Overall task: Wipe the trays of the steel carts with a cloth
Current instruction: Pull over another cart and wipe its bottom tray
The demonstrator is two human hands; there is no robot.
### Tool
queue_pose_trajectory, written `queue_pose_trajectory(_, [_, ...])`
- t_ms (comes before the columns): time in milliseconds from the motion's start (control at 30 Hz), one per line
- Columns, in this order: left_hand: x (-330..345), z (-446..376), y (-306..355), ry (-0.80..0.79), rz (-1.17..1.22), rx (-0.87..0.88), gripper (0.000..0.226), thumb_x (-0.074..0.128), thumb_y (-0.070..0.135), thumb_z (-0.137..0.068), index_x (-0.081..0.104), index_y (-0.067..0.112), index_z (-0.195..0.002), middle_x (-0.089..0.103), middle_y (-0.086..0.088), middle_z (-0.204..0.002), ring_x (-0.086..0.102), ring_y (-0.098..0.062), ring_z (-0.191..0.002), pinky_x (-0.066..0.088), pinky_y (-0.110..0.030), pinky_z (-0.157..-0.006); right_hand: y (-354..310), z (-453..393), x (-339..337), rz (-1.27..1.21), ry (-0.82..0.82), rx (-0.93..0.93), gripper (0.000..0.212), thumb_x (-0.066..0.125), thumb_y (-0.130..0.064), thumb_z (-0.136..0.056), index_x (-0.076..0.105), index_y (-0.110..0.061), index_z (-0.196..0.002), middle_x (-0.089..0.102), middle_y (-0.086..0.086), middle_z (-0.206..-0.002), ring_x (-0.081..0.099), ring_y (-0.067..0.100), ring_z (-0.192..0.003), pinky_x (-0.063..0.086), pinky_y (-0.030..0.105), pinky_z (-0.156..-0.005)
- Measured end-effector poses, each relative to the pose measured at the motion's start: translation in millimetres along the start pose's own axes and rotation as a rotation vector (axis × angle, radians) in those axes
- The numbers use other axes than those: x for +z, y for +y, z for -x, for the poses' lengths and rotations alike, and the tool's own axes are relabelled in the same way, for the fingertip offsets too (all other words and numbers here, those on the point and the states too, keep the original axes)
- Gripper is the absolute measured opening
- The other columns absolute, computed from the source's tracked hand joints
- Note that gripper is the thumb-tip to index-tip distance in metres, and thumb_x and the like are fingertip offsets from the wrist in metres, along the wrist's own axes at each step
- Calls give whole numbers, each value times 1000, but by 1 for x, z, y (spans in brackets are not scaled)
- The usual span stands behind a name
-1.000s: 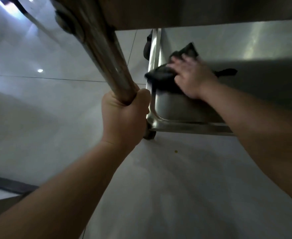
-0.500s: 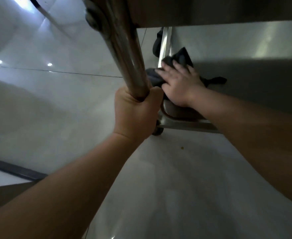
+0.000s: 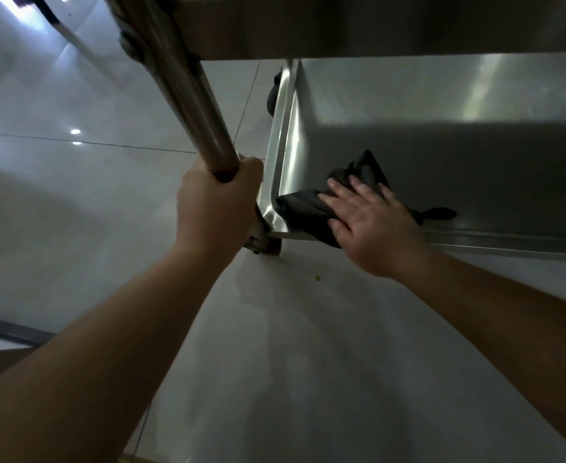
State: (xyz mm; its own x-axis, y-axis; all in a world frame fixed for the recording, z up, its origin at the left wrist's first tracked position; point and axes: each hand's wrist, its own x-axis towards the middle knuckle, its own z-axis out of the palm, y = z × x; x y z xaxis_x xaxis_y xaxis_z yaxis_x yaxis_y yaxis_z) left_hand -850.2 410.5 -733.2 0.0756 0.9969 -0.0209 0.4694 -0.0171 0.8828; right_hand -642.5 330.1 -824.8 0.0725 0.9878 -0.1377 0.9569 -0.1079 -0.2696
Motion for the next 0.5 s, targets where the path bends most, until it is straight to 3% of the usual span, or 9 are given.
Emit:
queue_pose_trajectory(67, [-7, 4, -9, -24, -173, -119, 31, 66, 48, -85, 61, 26, -107, 67, 3, -88, 65, -12, -79, 50, -29, -61, 36, 20, -6, -8, 63, 107, 62, 27, -49, -100, 42, -34, -159, 27, -12, -170, 22, 17, -158, 14, 48, -127])
queue_pose_trajectory(133, [-16, 13, -23, -221, -345, -375, 44, 73, 47, -90, 55, 24, -123, 65, 0, -102, 63, -15, -87, 51, -35, -67, 74, 38, -13, -8, 122, 245, 65, 27, -49, -98, 46, -29, -157, 31, -8, -170, 25, 21, -158, 17, 50, -126])
queue_pose_trajectory(200, [-22, 23, -37, -532, -512, -552, 31, 72, 35, -97, 65, 12, -116, 70, -12, -112, 66, -29, -103, 57, -46, -90, 100, 49, -16, 0, 122, 359, 62, 25, -49, -103, 41, -30, -160, 25, -9, -171, 19, 20, -159, 14, 51, -128])
queue_pose_trajectory(233, [-23, 28, -39, -614, -558, -561, 18, 70, 31, -99, 69, 15, -108, 72, -12, -112, 67, -31, -106, 56, -46, -97, 104, 50, -15, 8, 110, 391, 59, 24, -48, -106, 37, -32, -161, 21, -11, -172, 14, 20, -160, 11, 51, -128])
queue_pose_trajectory(300, [-17, 41, -33, -646, -579, -471, 6, 67, 28, -100, 68, 24, -105, 72, -3, -106, 68, -23, -100, 57, -33, -86, 100, 45, -12, 27, 105, 426, 57, 25, -48, -108, 31, -33, -163, 16, -12, -173, 9, 20, -161, 6, 51, -128])
queue_pose_trajectory(400, [16, 56, -17, -626, -646, -176, 21, 62, 30, -102, 68, 24, -121, 70, 0, -112, 67, -17, -90, 53, -22, -66, 80, 35, -8, 18, 85, 379, 57, 25, -48, -108, 28, -34, -163, 13, -13, -174, 7, 20, -161, 4, 52, -127])
queue_pose_trajectory(500, [61, 60, -4, -516, -676, 129, 29, 57, 36, -104, 57, 35, -134, 58, 13, -110, 58, -3, -87, 49, -18, -71, 64, 30, -9, 17, 49, 194, 58, 22, -49, -107, 29, -35, -163, 15, -14, -174, 8, 18, -161, 4, 51, -127])
